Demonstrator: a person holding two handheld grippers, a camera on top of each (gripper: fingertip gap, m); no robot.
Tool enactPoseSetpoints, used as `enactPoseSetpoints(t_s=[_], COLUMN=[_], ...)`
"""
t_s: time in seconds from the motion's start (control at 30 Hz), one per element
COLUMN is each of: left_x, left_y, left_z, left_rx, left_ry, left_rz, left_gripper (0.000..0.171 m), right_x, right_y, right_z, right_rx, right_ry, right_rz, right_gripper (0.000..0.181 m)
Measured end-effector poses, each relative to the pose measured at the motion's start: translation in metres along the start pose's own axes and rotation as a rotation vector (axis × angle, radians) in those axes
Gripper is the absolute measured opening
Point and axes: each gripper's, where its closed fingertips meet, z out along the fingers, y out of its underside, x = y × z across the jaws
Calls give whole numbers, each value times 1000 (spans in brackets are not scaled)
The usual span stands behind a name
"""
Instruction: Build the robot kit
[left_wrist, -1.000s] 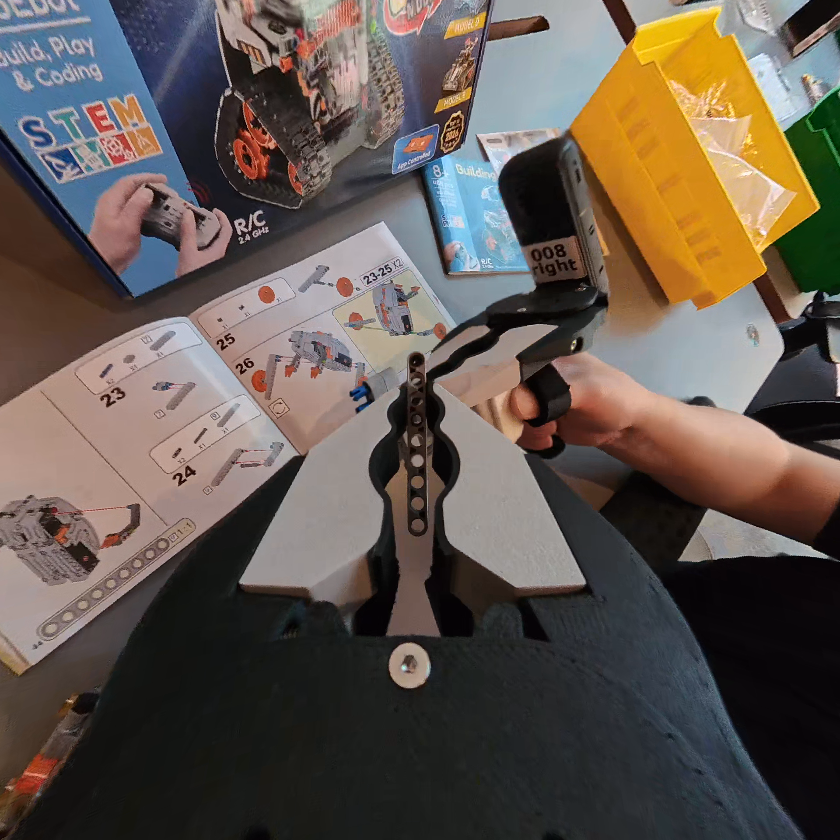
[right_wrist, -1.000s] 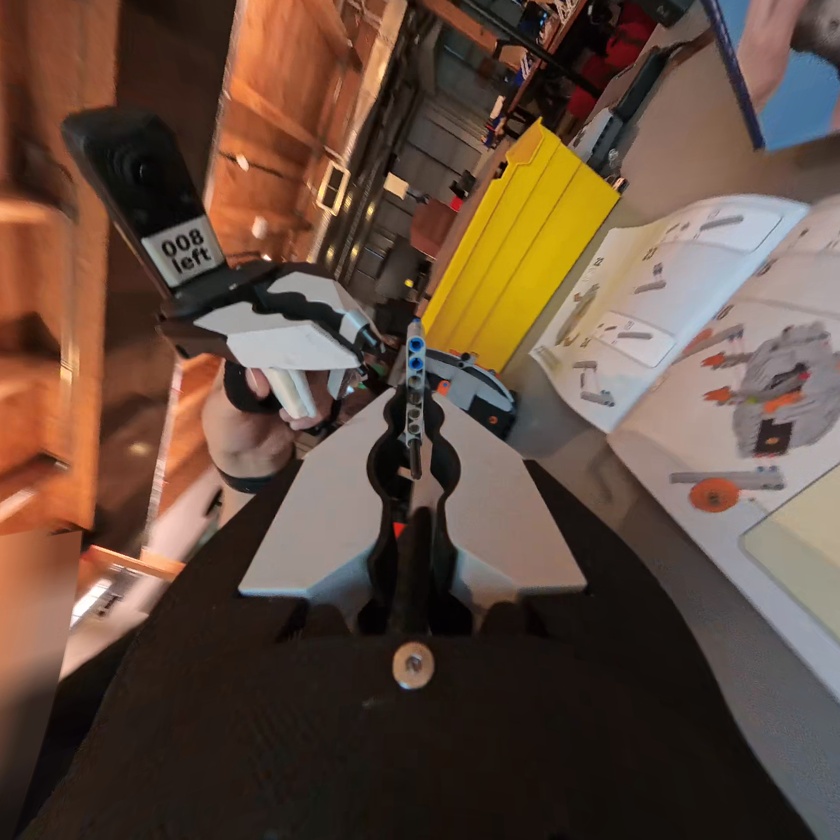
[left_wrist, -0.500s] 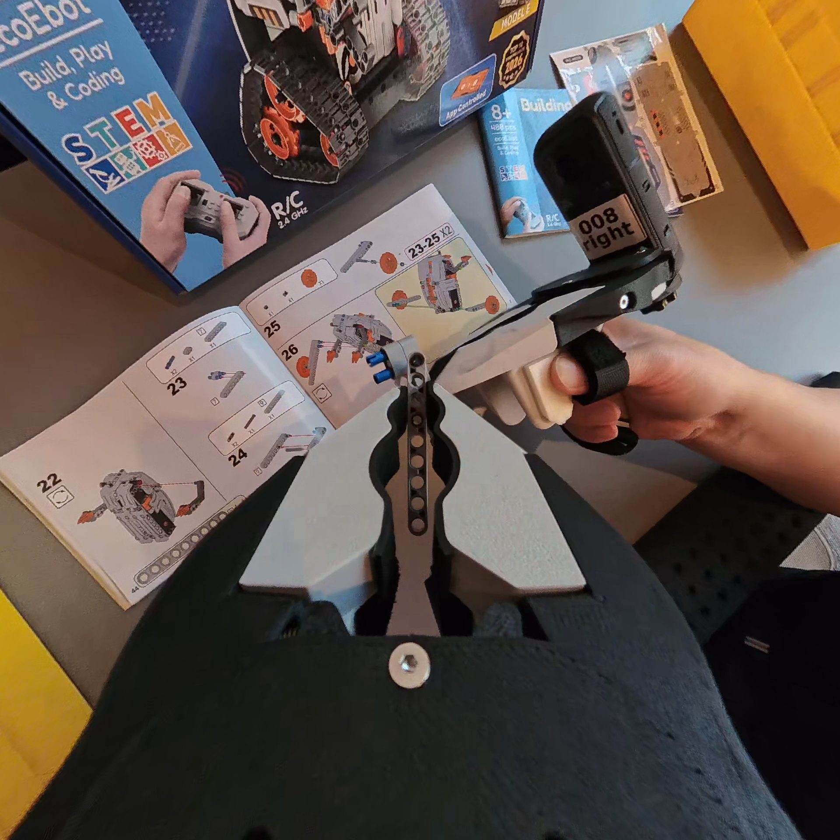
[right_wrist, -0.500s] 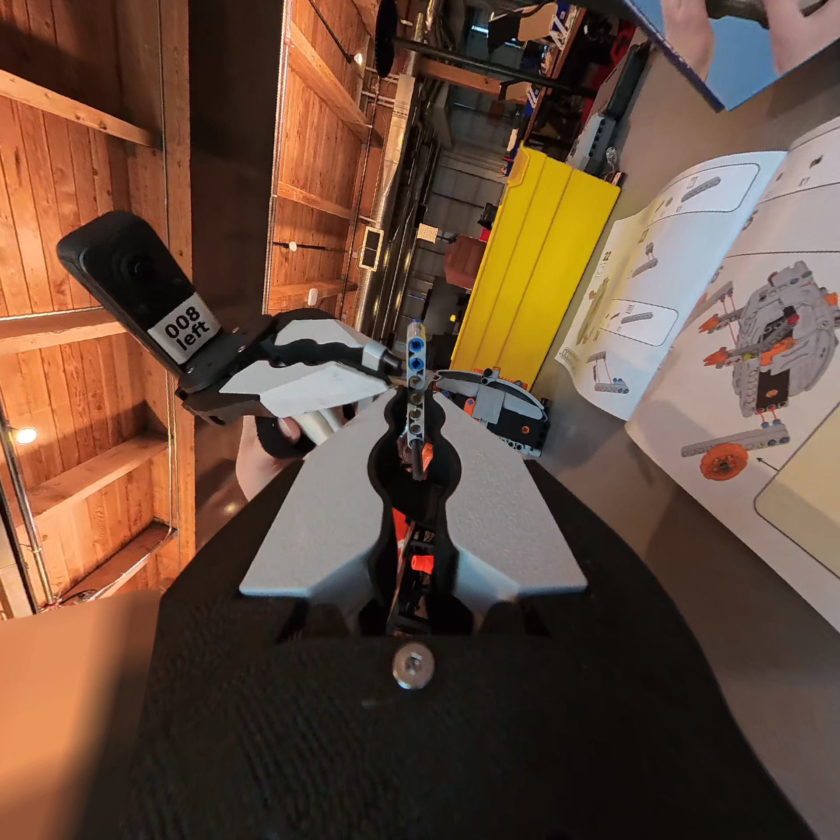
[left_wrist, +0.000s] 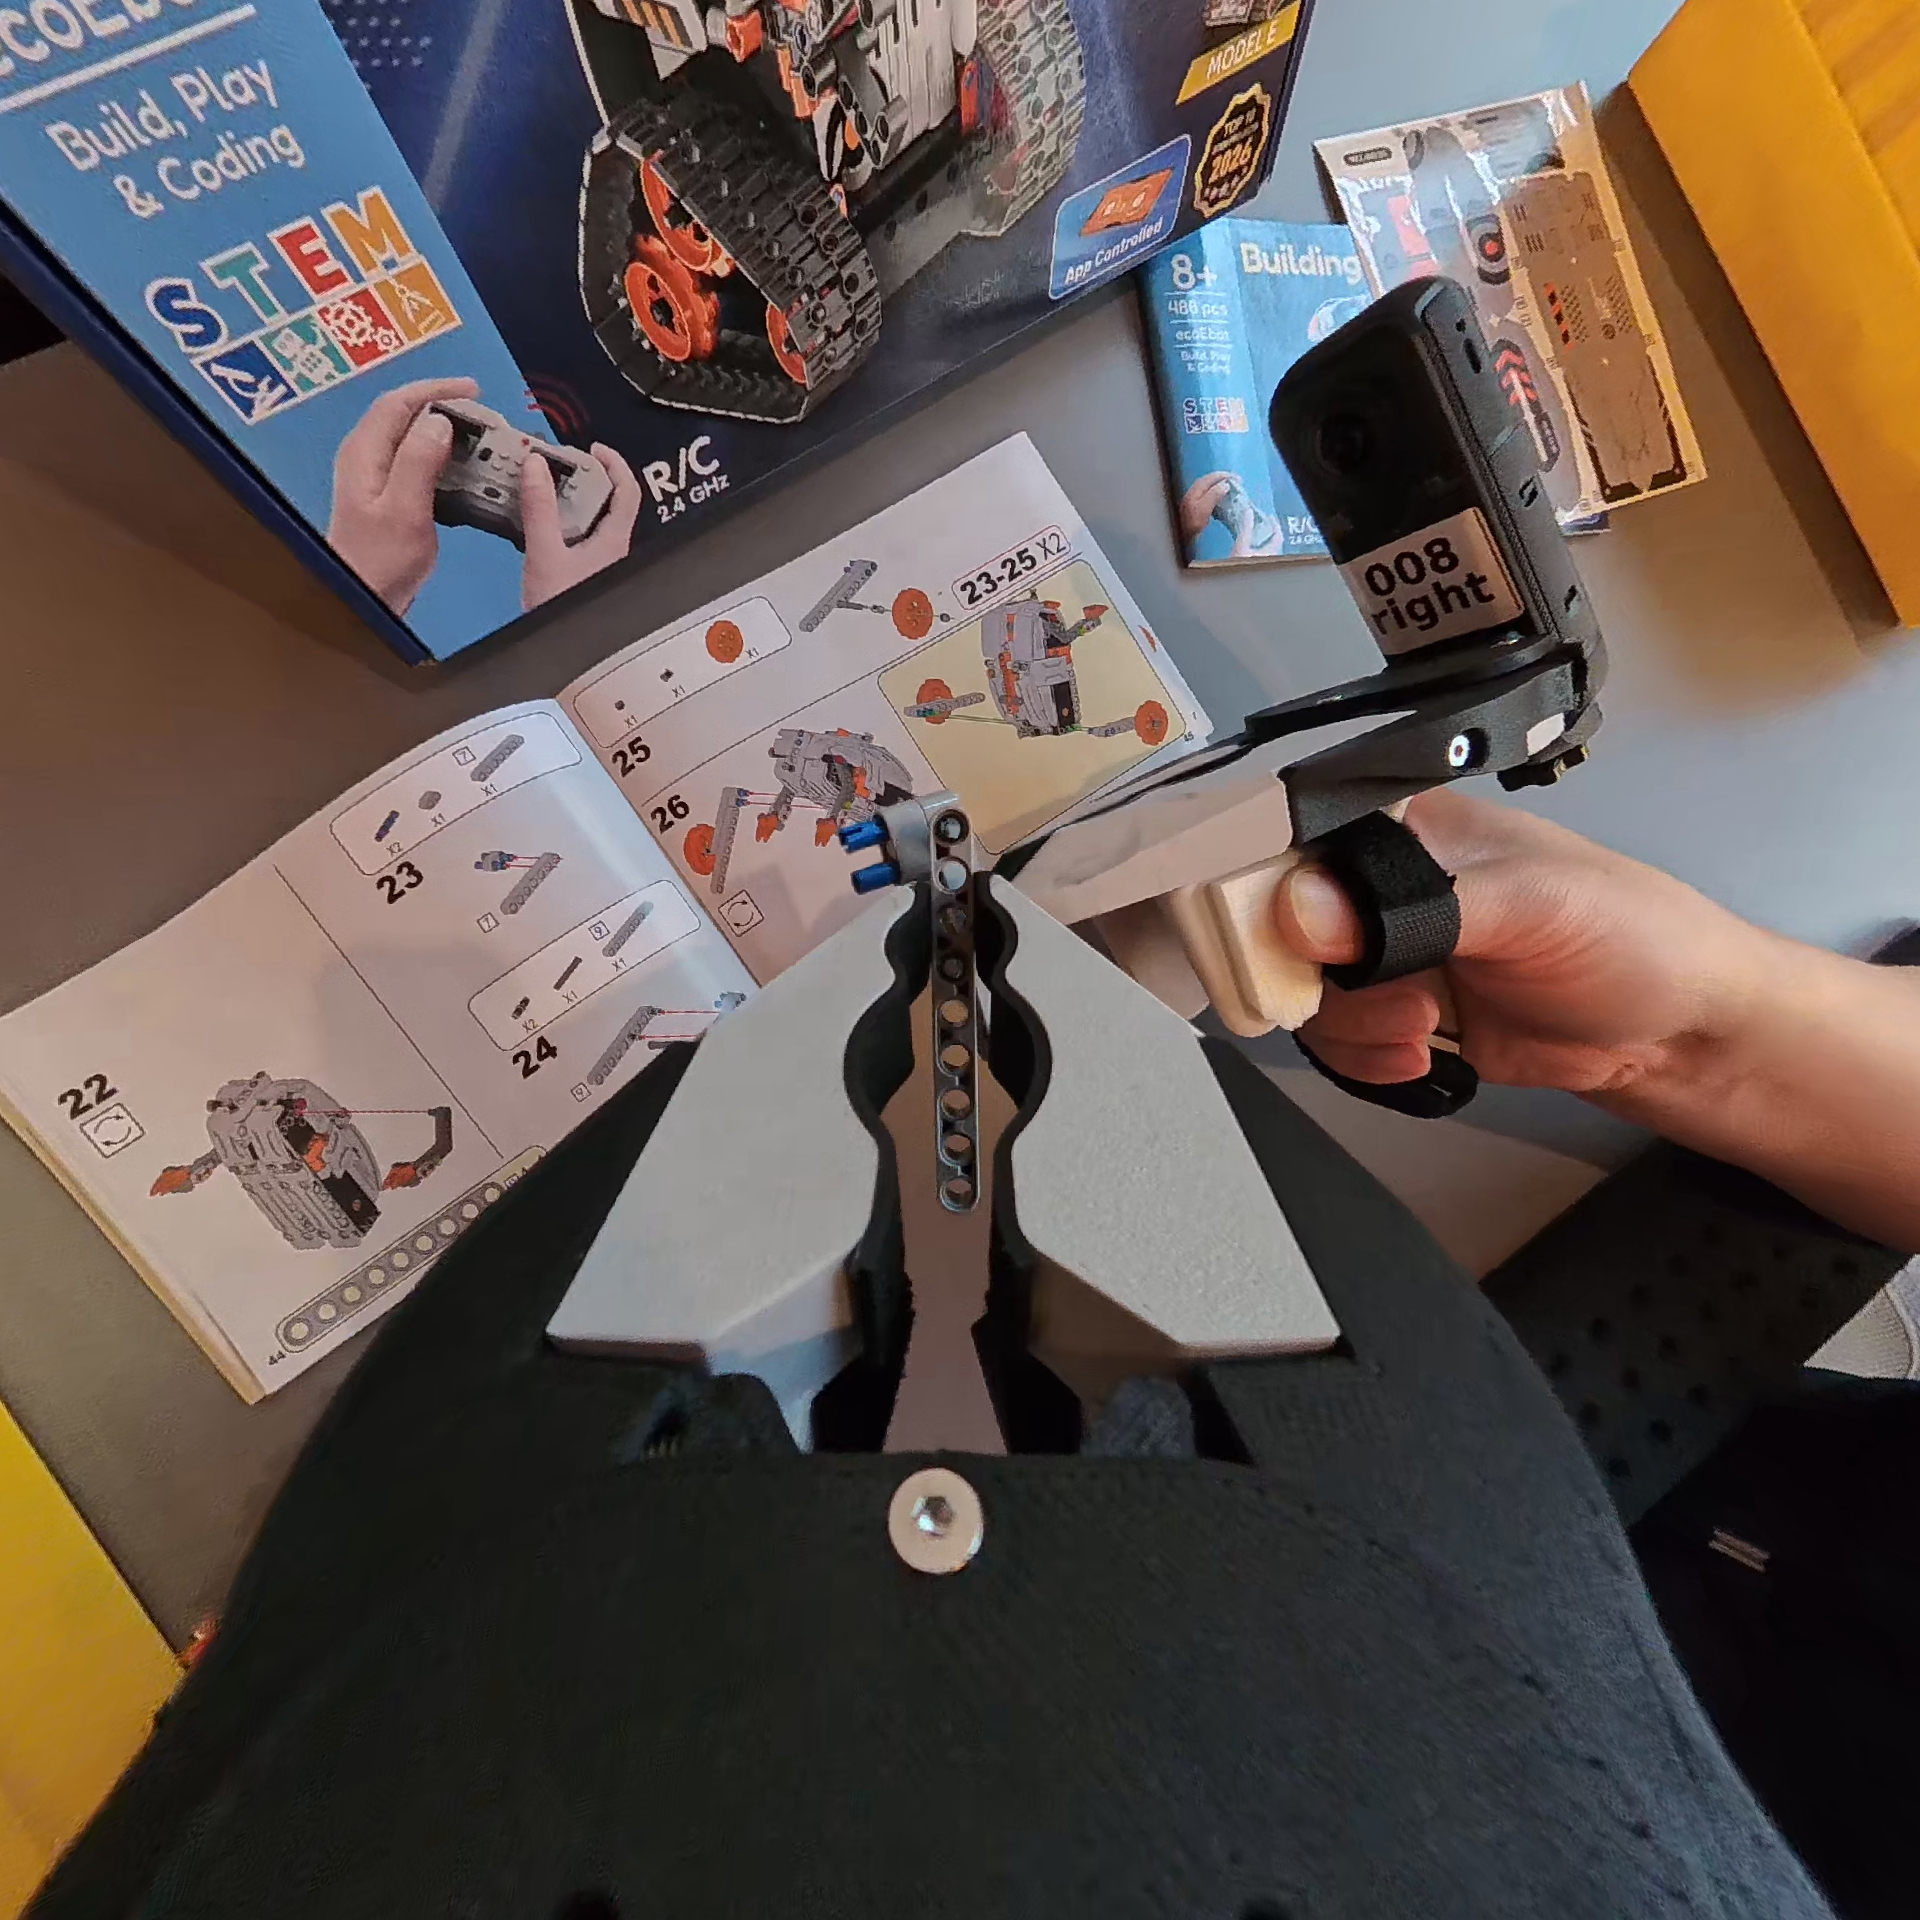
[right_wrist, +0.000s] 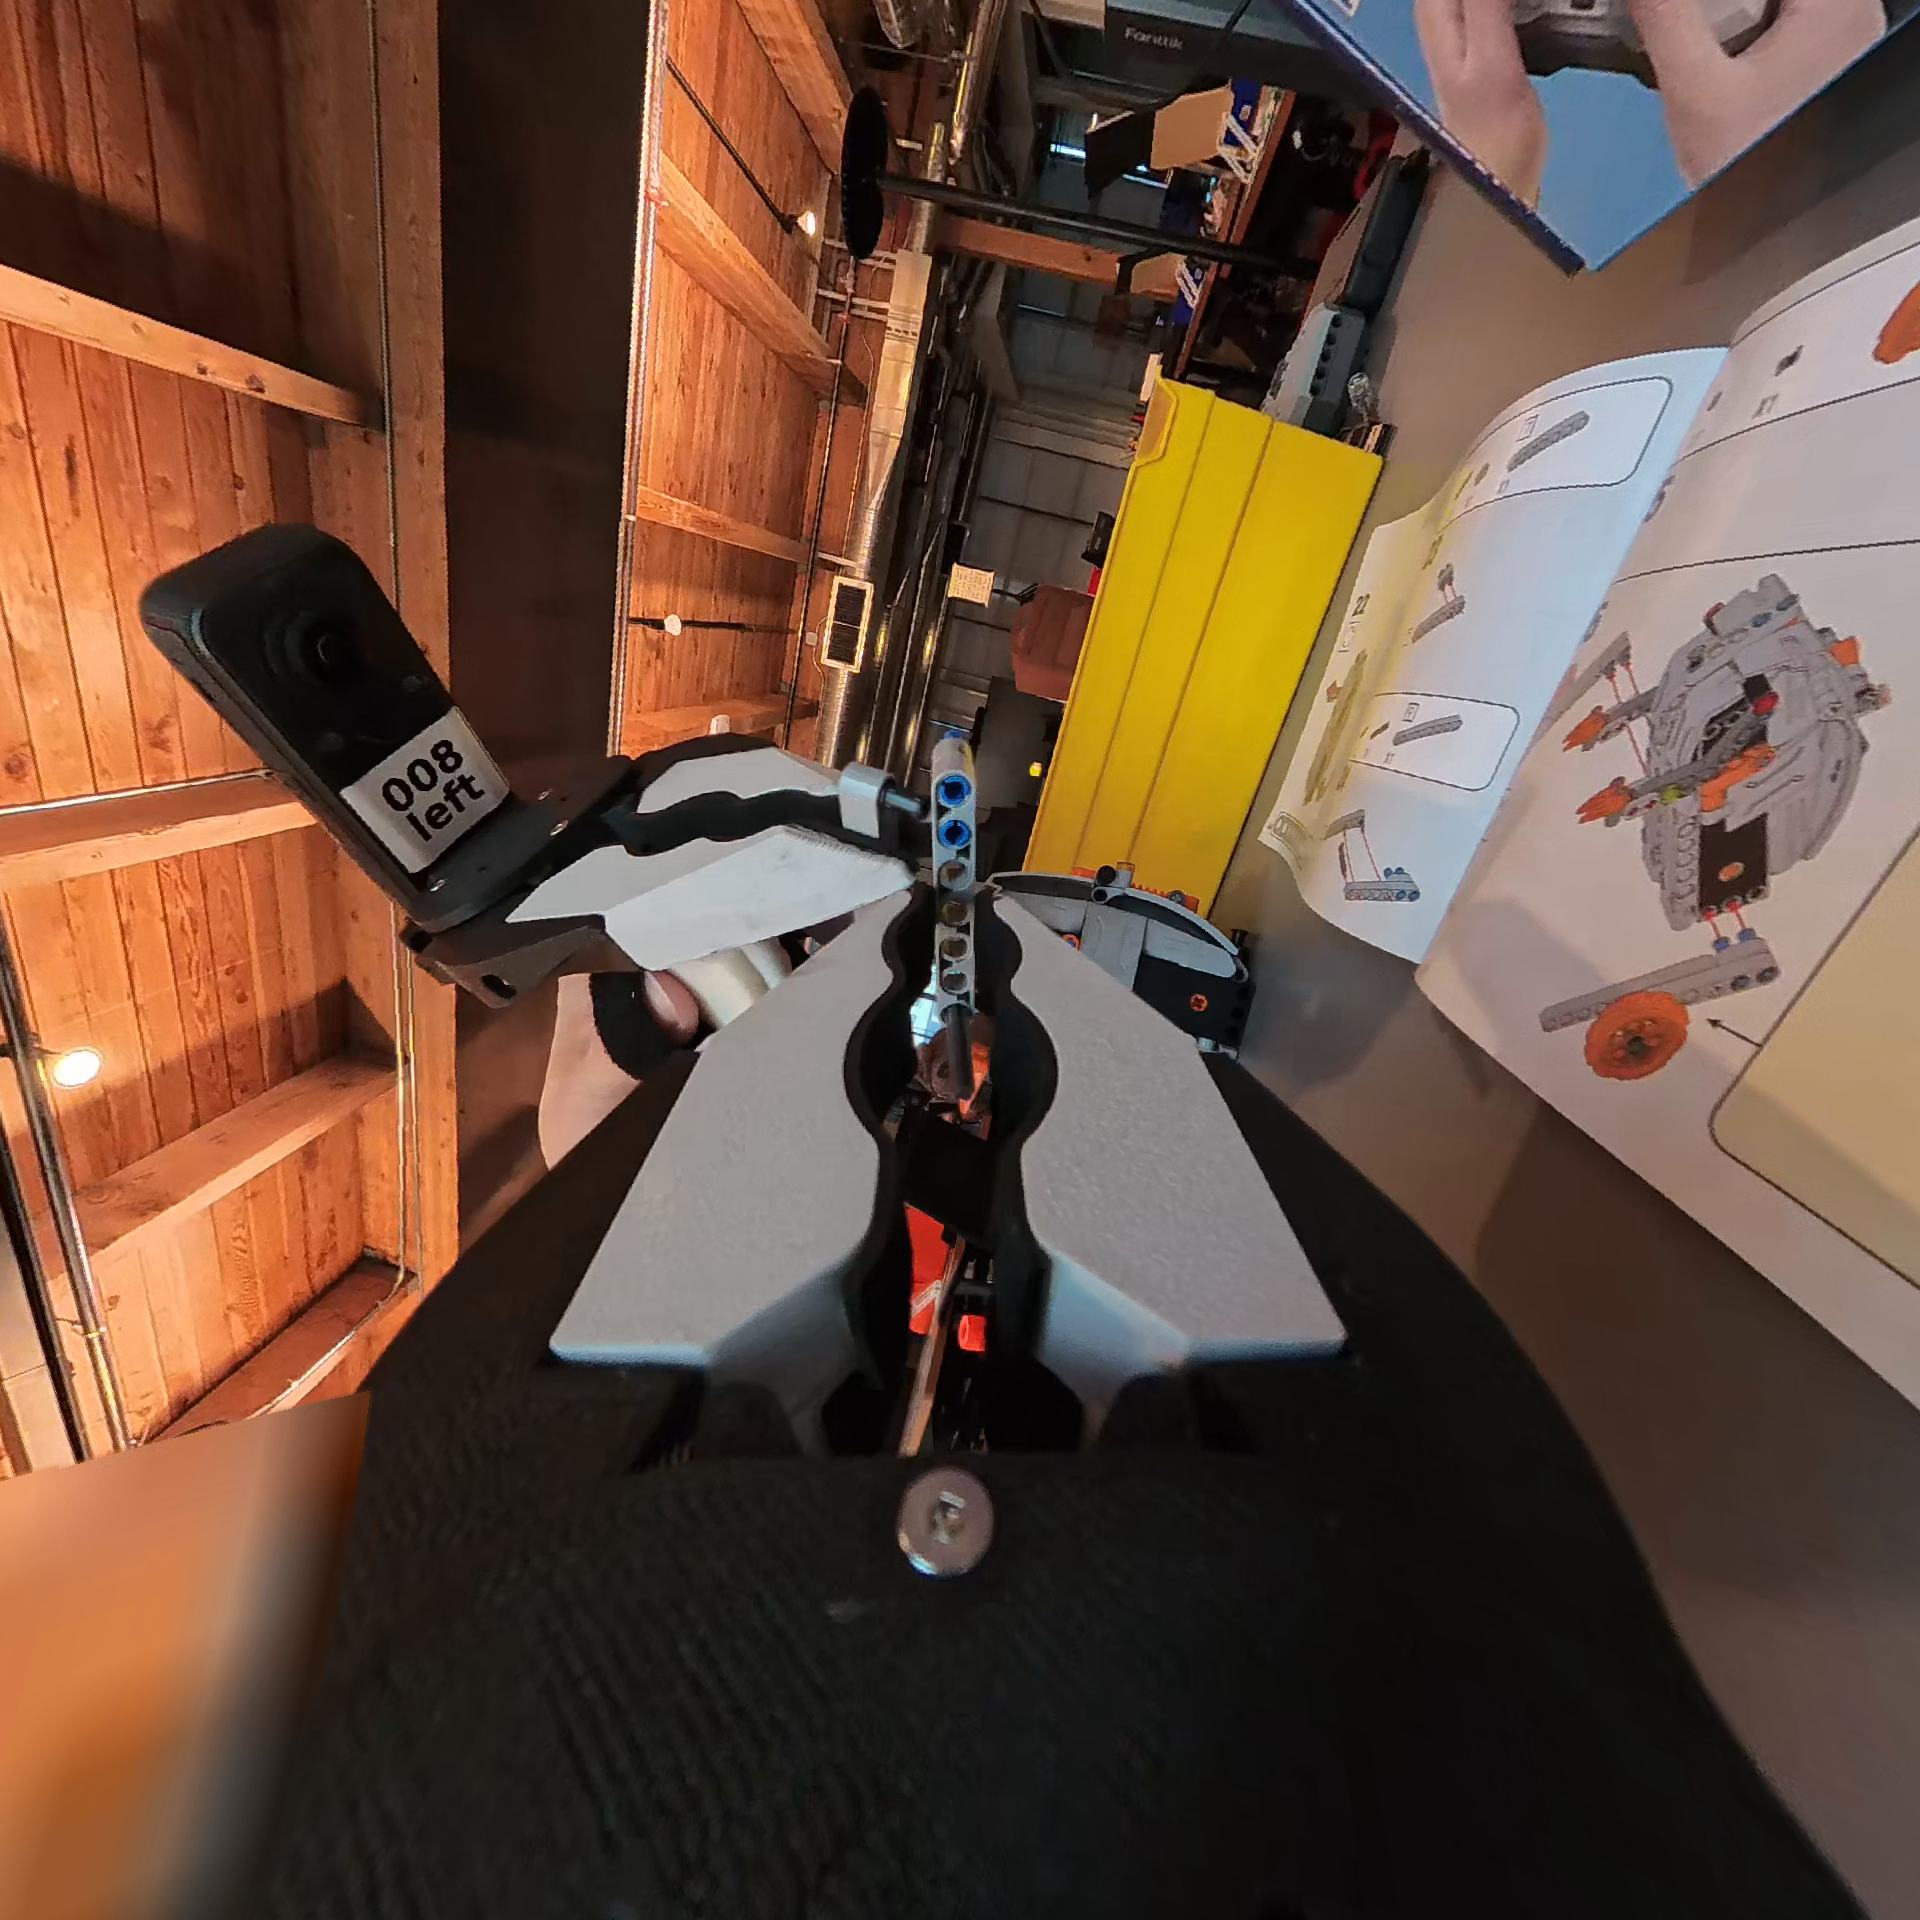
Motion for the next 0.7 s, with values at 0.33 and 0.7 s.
enactPoseSetpoints(t_s=[0.33,0.7], left_x=[-1,-2], left_y=[1,3], left_z=[5,9], left_rx=[-55,-105], left_ry=[-20,-37], left_rz=[6,-2], left_gripper=[5,5], right_x=[5,11], right_y=[-1,-1], right_z=[-1,-1], right_rx=[5,-6], right_ry=[5,7], right_rz=[15,28], right_gripper=[4,4])
